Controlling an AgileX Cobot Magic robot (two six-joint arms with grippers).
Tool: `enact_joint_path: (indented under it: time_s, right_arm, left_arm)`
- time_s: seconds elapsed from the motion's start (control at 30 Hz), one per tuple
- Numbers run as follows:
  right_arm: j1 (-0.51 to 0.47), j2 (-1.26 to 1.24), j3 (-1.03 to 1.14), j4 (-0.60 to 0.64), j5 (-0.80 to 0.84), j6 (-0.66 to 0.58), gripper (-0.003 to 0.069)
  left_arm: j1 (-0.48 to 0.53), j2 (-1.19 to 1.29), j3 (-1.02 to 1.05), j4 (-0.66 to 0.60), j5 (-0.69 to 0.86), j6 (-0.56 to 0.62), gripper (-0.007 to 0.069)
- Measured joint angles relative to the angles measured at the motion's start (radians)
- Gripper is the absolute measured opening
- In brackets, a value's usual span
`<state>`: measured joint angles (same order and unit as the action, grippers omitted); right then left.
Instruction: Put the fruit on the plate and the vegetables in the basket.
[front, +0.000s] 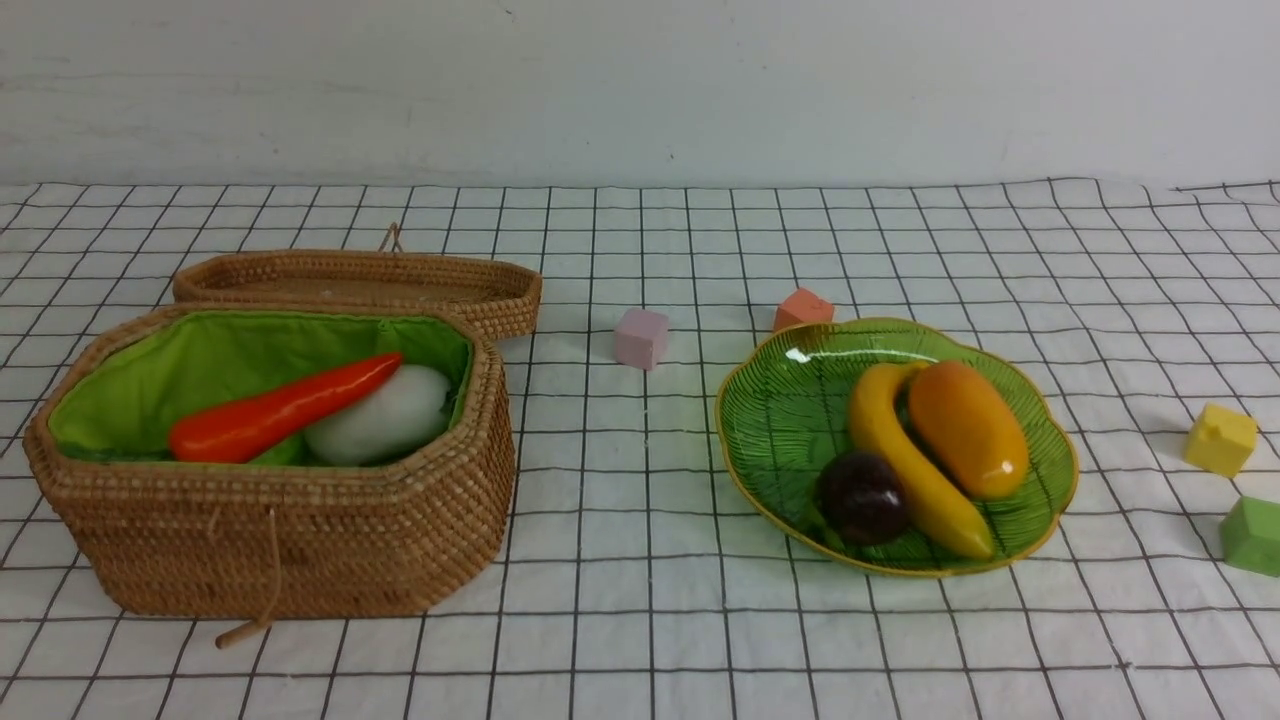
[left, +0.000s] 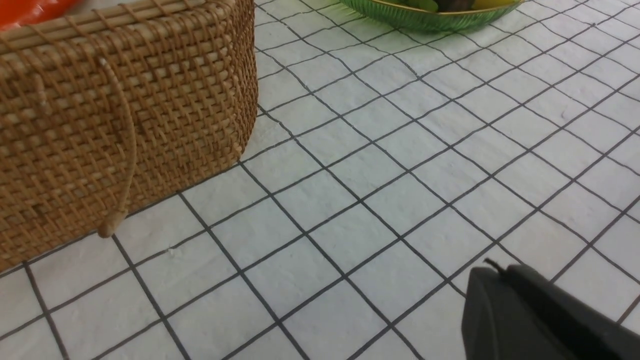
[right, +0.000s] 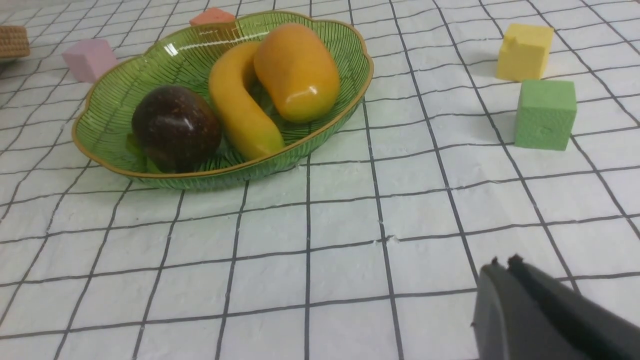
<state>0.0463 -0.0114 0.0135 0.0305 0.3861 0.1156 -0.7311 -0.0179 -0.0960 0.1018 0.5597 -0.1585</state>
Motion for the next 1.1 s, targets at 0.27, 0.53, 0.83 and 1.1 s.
enact_joint_path:
  time_s: [0.27,0.53,0.83,1.1]
  right_arm:
    - [0.000,0.000,0.000,0.000,0.000,0.001,0.0010]
    - [0.000,0.000,0.000,-0.001,0.000,0.001,0.0019]
    - [0.000,0.000,0.000,-0.001,0.000,0.001,0.0027]
    - [0.000,0.000,0.000,-0.001,0.000,0.001,0.0036]
  left_arm:
    - [0.373,0.000,0.015,-0.026,-0.268,0.028,-0.0013]
    - [0.654,0.000,0.123,-0.185,-0.205,0.045,-0.0013]
    - [0.653,0.000,0.127,-0.222,-0.182,0.026,-0.0013]
    - [0.653,0.000,0.127,-0.222,-0.180,0.026,-0.0013]
